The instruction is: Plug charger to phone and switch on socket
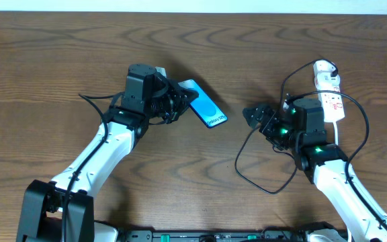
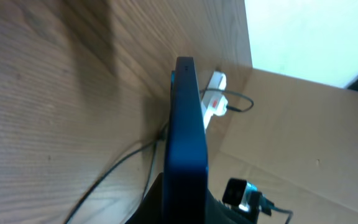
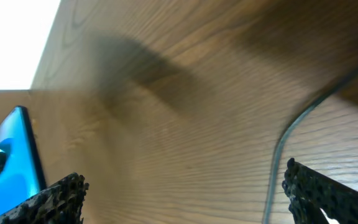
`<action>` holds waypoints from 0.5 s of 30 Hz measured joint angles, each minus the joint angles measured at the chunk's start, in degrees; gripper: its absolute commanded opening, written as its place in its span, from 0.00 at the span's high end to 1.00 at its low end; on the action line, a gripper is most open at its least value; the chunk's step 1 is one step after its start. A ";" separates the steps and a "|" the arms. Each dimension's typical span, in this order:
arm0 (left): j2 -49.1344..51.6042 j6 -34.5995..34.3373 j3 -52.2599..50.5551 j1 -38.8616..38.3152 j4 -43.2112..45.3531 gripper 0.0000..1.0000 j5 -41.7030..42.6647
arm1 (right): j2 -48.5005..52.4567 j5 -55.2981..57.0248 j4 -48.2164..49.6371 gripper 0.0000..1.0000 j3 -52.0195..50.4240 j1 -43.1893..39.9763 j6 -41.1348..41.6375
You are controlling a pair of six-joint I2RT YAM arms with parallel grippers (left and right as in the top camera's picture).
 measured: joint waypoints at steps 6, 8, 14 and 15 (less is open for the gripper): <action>0.00 0.00 0.00 0.00 0.00 0.93 3.82 | 0.00 2.84 -1.03 0.01 0.00 -0.22 -4.50; 0.00 0.02 0.00 0.00 0.00 0.93 4.96 | 0.00 4.68 -0.39 0.01 0.00 -0.22 -5.09; 0.00 0.02 0.00 0.00 0.02 0.93 8.90 | 0.00 8.39 0.04 0.01 0.00 -0.22 -6.08; 0.00 0.04 0.00 0.00 0.02 0.93 9.73 | 0.00 8.68 -0.85 0.01 0.00 -0.24 -5.86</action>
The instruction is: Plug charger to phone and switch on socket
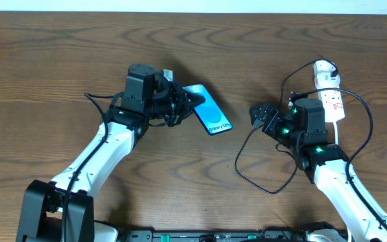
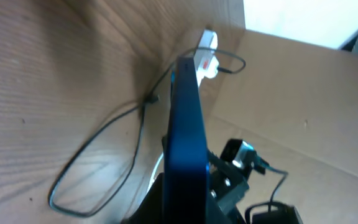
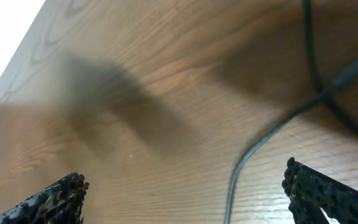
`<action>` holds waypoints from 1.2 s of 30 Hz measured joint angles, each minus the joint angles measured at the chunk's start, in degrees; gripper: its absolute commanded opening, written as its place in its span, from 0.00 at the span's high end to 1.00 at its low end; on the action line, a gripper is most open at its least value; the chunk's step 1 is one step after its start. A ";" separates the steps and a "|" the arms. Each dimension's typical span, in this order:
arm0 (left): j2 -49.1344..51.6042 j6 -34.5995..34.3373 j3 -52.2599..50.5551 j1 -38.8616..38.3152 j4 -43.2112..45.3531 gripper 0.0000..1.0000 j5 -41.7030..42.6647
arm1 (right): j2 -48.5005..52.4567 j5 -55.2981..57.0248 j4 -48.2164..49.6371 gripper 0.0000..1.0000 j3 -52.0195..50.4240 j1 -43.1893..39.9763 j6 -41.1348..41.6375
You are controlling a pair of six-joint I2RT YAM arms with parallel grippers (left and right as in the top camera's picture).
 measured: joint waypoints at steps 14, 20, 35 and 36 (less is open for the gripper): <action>0.00 4.33 0.00 -0.11 0.00 0.93 1.60 | 0.04 4.57 -11.10 0.17 -0.02 -0.63 20.90; 0.00 5.99 0.00 -0.11 0.00 0.93 1.62 | 4.79 9.44 -7.37 0.21 -0.02 -0.72 25.62; 0.00 6.88 0.00 -0.11 0.00 0.93 1.84 | 19.98 8.52 8.00 0.51 2.03 -0.72 27.61; 0.00 6.88 0.00 -0.11 0.00 0.93 1.84 | 20.57 8.46 8.57 0.60 2.21 -0.72 27.56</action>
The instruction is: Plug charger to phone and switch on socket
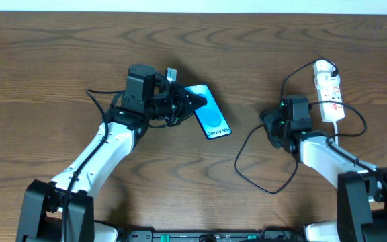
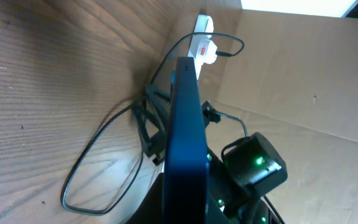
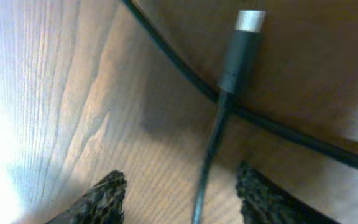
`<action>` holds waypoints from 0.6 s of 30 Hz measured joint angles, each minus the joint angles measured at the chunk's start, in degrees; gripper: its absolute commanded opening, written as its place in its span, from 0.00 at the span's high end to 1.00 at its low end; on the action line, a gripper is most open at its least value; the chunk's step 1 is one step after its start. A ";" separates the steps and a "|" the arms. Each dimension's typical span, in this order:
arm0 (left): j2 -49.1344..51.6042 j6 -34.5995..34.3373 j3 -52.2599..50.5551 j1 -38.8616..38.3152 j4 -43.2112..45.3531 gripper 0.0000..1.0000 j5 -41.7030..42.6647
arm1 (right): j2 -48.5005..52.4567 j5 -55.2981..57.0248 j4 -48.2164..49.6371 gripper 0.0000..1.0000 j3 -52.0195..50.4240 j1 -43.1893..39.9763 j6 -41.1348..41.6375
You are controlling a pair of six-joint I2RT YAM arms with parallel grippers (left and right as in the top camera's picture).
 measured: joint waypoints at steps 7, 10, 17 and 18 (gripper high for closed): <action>0.00 0.00 0.00 0.00 -0.02 0.93 0.02 | 3.74 -0.52 2.10 0.99 0.66 0.00 0.42; 0.00 0.00 0.00 0.00 0.00 0.93 0.00 | 3.74 -0.74 2.25 0.99 0.79 -0.02 -1.18; 0.00 0.00 0.00 0.00 0.00 0.93 0.02 | 1.31 -5.75 1.44 0.99 -0.72 0.00 -12.13; 0.00 0.00 0.00 0.00 0.00 0.93 0.02 | -0.37 -6.97 0.68 0.99 -1.31 0.00 -14.45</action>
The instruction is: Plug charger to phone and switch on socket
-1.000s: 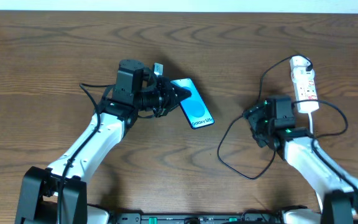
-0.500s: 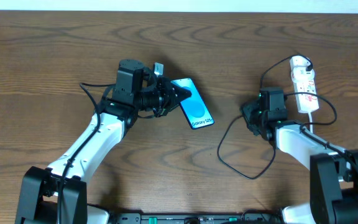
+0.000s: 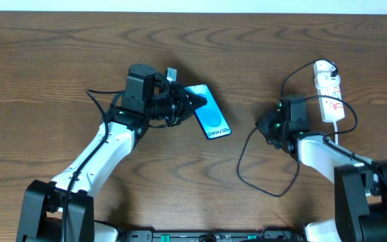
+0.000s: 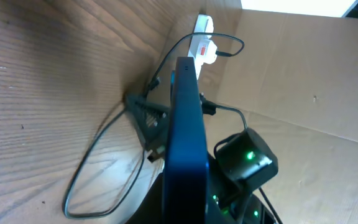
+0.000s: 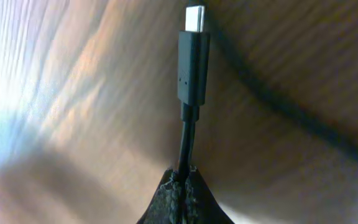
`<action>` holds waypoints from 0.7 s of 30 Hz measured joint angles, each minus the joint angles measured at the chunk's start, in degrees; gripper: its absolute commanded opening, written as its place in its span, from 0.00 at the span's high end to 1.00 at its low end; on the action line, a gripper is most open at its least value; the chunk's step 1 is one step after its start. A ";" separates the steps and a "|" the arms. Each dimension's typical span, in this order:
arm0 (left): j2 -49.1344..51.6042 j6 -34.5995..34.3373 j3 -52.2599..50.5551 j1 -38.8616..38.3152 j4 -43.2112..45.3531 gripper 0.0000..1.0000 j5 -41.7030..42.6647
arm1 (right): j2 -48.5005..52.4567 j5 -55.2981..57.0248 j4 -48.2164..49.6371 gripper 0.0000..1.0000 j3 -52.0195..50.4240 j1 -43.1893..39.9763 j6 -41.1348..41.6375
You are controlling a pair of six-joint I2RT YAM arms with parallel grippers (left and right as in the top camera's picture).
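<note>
A blue phone (image 3: 211,119) is held at its upper end by my left gripper (image 3: 188,105), which is shut on it; its free end points down-right. In the left wrist view the phone (image 4: 184,118) shows edge-on. My right gripper (image 3: 268,128) is shut on the black charger cable (image 5: 183,146) just behind its USB-C plug (image 5: 192,71), which sticks out ahead of the fingertips (image 5: 169,186). The plug's metal tip is bare. The white socket strip (image 3: 328,89) lies at the far right; its switch state cannot be told.
The cable runs from the strip and lies in a loose loop (image 3: 264,183) on the wooden table (image 3: 59,60) in front of the right arm. In the left wrist view the strip (image 4: 204,43) and a cardboard wall (image 4: 303,74) appear beyond the phone.
My right gripper was open with the plug lying on the table between its fingers; now it is shut on the cable behind the plug. The cable loop has shifted slightly. The left gripper and phone are unchanged.
My left gripper held the phone throughout, turning it between the first two moments so its free end points toward the right arm. My right gripper was open beside the strip, then open low over the plug, and now grips the cable behind it.
</note>
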 measured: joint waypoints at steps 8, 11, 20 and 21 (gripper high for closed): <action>0.00 0.00 0.00 0.00 -0.02 0.93 0.20 | -19.04 -7.56 -10.75 0.99 -0.44 0.00 -15.87; 0.00 0.11 0.00 0.00 -0.02 0.93 0.17 | -24.81 -8.24 -20.48 0.98 -0.42 0.00 -20.79; 0.00 0.63 0.00 0.00 0.00 0.93 0.13 | -28.48 1.03 -39.58 0.97 -0.57 2.60 -22.01; 0.00 0.63 0.00 0.00 0.00 0.93 0.13 | -28.02 1.88 -39.17 0.94 -0.57 3.61 -21.44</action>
